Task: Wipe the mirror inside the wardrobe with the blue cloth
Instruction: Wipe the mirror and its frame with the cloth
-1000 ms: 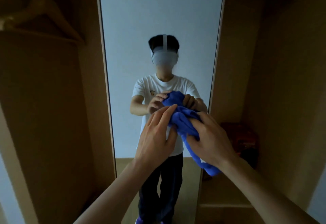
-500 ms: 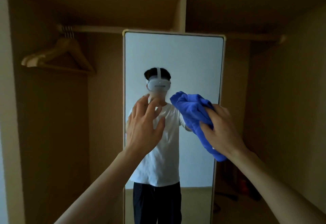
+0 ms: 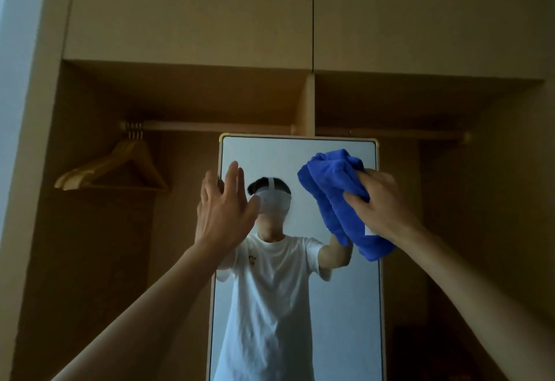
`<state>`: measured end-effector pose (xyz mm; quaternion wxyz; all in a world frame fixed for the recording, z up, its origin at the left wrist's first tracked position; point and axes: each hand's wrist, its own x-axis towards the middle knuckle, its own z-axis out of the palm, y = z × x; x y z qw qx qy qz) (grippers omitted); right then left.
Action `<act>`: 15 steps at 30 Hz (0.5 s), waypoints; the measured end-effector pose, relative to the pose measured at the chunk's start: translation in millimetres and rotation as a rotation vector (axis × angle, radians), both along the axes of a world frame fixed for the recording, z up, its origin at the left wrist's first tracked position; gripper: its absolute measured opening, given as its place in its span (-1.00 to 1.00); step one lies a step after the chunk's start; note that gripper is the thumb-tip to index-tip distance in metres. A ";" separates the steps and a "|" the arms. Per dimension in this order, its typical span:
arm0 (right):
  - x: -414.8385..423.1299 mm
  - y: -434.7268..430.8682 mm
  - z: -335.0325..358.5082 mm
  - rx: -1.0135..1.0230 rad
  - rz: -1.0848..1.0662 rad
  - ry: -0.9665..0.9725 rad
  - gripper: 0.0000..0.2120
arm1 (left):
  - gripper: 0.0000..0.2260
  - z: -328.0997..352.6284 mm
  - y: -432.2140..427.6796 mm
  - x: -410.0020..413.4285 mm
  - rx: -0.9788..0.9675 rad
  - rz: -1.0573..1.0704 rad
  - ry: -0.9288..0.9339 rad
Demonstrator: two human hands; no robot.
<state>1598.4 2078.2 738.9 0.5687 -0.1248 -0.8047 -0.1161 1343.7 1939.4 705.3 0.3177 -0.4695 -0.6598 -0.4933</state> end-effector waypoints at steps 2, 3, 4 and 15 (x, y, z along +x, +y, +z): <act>-3.8 7.2 -6.3 -0.062 0.006 -0.019 -0.79 | -0.29 1.4 5.2 -2.2 -0.014 0.000 -0.014; -4.8 11.7 -10.2 -0.087 0.012 -0.026 -0.85 | -0.28 0.6 7.5 -3.0 -0.019 -0.008 -0.022; -4.9 15.6 -13.0 -0.106 0.022 -0.028 -0.90 | -0.26 -0.7 9.8 -3.6 -0.024 -0.019 -0.025; 3.8 24.6 -17.4 -0.273 0.095 0.098 -0.78 | -0.20 -16.4 21.7 -6.3 -0.008 -0.045 -0.043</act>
